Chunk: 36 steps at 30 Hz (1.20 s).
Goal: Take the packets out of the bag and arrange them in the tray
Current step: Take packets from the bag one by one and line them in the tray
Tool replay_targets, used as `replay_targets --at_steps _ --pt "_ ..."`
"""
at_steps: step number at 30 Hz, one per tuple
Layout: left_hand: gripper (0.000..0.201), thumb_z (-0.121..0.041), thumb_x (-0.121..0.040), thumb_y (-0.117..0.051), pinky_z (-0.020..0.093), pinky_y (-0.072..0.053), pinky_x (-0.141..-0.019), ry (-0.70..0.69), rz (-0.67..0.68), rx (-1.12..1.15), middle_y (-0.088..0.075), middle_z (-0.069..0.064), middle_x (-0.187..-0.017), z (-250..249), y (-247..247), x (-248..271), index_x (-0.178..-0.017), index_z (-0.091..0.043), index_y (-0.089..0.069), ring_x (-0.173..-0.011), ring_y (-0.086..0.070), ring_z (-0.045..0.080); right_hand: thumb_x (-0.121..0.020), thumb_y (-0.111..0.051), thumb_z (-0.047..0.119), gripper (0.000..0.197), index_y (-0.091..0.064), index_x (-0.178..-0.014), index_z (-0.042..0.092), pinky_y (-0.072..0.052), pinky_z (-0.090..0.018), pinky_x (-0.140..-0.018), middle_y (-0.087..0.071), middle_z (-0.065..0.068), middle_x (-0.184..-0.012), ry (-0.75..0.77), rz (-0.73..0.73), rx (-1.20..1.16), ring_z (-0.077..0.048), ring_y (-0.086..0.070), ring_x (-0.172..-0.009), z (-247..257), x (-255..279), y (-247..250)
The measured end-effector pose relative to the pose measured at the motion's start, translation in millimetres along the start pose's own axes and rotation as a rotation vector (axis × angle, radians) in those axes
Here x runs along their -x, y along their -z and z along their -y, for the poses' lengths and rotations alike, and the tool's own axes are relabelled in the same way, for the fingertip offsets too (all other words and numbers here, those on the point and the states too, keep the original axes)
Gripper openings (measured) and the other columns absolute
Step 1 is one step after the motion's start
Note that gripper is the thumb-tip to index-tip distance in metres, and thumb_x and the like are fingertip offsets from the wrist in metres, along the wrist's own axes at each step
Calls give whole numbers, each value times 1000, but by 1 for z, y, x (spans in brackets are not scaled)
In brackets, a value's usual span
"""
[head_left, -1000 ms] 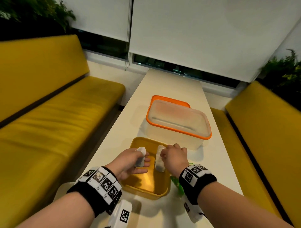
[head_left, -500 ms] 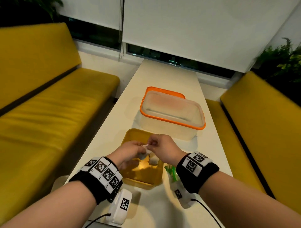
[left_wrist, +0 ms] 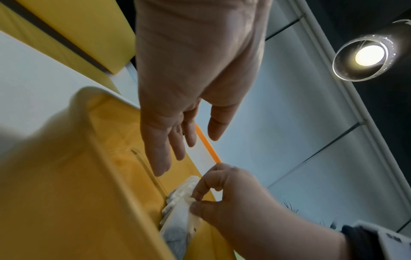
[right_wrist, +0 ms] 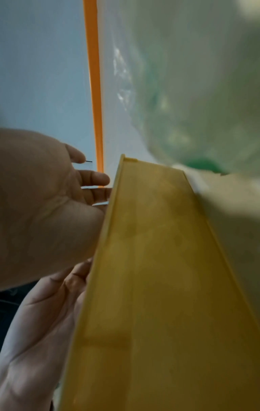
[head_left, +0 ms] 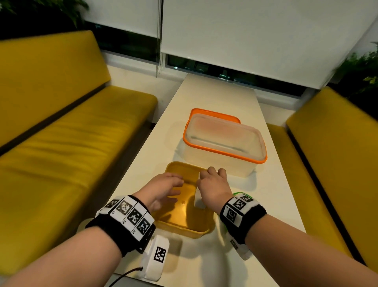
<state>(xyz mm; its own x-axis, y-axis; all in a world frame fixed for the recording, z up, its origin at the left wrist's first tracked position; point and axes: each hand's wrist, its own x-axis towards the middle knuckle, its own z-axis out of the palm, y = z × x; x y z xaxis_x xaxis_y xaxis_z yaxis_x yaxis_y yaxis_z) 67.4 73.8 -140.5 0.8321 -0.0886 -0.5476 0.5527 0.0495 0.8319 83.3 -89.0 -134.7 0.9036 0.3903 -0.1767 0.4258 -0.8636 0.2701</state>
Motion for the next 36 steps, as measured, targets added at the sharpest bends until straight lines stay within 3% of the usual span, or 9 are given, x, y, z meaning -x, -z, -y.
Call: replay_targets --at_steps 6,12,15,18,25,29,32,34,36 --pt "23 -14 -92 -57 36 -52 -74 -8 14 -1 -62 10 -112 6 -7 -3 -114 -15 -59 -101 -60 25 -78 -68 40 44 -63 -115 17 -22 -47 -100 -49 -3 -116 26 3 51 -28 -34 -118 2 2 2" --pt "20 -14 -92 -57 36 -50 -73 -26 30 29 -63 11 -110 4 -11 -4 -112 -12 -60 -102 -60 28 -85 -59 39 38 -57 -121 26 -26 -42 -91 -50 3 -120 -83 -155 -221 -24 -38 -114 -10 37 13" --pt "18 -13 -92 -57 40 -50 -84 -36 43 44 -63 12 -112 1 -13 -2 -110 -12 -60 -103 -60 28 -93 -47 30 27 -60 -116 34 -25 -35 -84 -51 10 -124 -319 -296 -443 -19 -40 -117 -49 75 6" --pt "19 -13 -93 -57 39 -49 -87 -72 30 0 -62 12 -115 -2 -21 1 -111 -12 -59 -106 -58 26 -91 -50 29 24 -62 -112 33 -29 -34 -86 -52 7 -126 -597 -252 -538 -19 -40 -120 -94 107 -16" --pt "19 -19 -90 -61 19 -44 -76 -404 151 -464 -65 -5 -108 -10 -93 15 -108 -23 -64 -101 -57 10 -88 -59 32 39 -53 -125 25 -39 -32 -98 -51 0 -124 -577 -135 -726 -22 -47 -115 -84 126 -62" --pt "25 -28 -88 -61 18 -33 -93 -467 267 -870 -55 -11 -121 -9 -125 17 -113 -27 -66 -115 -47 5 -84 -58 19 48 -47 -130 20 -41 -33 -94 -51 -6 -122 -582 -133 -833 -26 -52 -111 -76 122 -68" --pt "40 -45 -89 -53 47 -12 -114 -436 302 -1360 -40 -14 -146 -4 -135 13 -129 -37 -54 -140 -26 15 -82 -55 12 44 -49 -125 19 -44 -33 -88 -55 -6 -116 -574 -157 -855 -26 -56 -104 -77 121 -76" --pt "47 -49 -89 -49 65 6 -109 -405 288 -1576 -37 -12 -149 1 -141 9 -136 -40 -44 -145 -15 22 -84 -56 13 40 -50 -122 21 -49 -32 -80 -59 -6 -110 -645 -185 -969 -24 -59 -95 -82 120 -81" --pt "46 -55 -88 -48 69 9 -106 -433 194 -1657 -45 -7 -141 5 -147 6 -131 -38 -48 -141 -23 24 -85 -60 14 36 -51 -120 21 -50 -27 -67 -62 -5 -102 -752 -189 -1182 -20 -62 -85 -89 121 -84"
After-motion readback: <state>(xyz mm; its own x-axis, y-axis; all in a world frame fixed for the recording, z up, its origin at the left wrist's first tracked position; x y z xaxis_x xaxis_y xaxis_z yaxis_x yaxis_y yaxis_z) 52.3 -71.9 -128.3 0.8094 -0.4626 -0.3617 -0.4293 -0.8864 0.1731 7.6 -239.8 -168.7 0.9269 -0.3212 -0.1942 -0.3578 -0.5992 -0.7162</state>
